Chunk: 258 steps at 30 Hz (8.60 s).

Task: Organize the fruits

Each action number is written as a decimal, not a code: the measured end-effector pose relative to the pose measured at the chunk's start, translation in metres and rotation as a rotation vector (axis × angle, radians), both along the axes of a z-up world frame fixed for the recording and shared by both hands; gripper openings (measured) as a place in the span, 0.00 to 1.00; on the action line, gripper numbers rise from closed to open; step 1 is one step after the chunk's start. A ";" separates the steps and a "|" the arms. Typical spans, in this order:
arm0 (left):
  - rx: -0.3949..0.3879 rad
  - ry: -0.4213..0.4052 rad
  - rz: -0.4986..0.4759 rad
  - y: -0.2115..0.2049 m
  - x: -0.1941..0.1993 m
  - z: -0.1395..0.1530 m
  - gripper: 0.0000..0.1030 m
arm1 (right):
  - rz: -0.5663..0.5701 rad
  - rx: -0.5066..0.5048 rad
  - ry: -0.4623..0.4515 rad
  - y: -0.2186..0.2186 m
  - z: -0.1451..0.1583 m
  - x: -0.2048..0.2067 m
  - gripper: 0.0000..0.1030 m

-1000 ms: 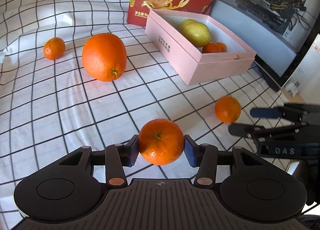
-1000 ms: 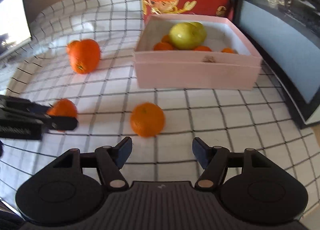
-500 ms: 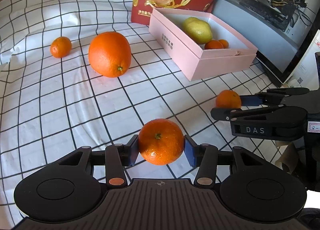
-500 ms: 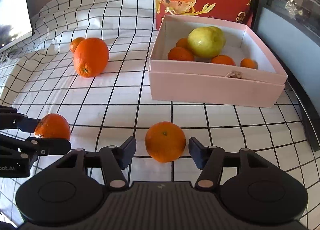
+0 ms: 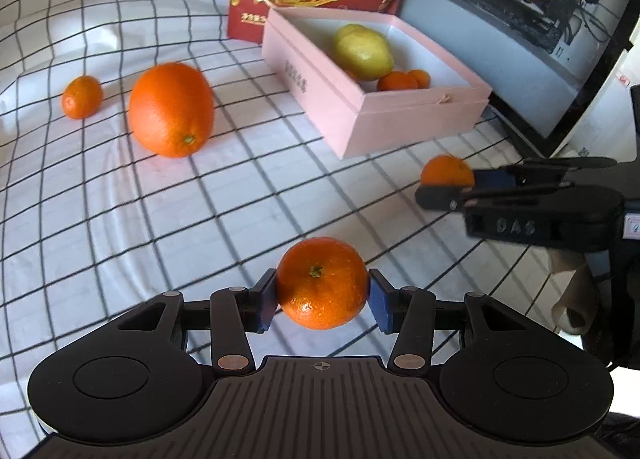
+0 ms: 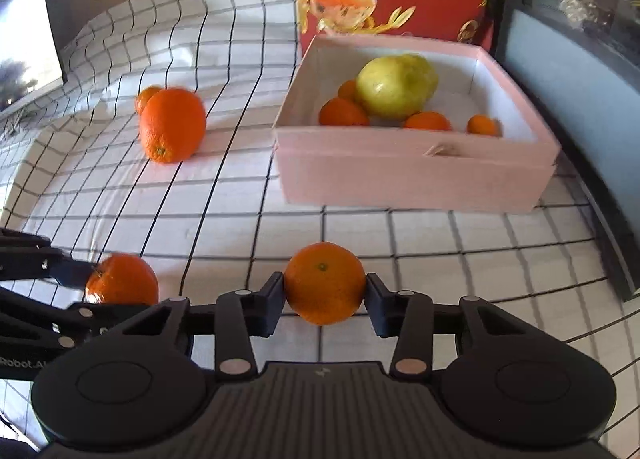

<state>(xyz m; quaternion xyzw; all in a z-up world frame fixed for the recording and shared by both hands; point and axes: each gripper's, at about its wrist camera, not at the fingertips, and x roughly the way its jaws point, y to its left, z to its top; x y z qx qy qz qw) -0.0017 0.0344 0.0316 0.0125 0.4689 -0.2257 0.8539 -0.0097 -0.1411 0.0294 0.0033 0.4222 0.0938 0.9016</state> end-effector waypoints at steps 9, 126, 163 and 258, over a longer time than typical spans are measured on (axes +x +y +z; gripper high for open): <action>-0.078 -0.111 -0.021 -0.043 0.057 0.053 0.51 | -0.016 -0.020 -0.172 -0.047 0.065 0.043 0.41; 0.126 -0.147 0.322 0.114 0.191 -0.019 0.50 | 0.001 -0.071 0.007 0.052 -0.018 -0.005 0.85; 0.056 -0.098 0.146 0.053 0.036 0.003 0.42 | 0.011 -0.037 0.013 0.032 -0.009 -0.011 0.92; -0.103 -0.040 -0.036 -0.040 -0.019 0.008 0.51 | 0.073 -0.018 -0.065 -0.033 0.019 -0.014 0.69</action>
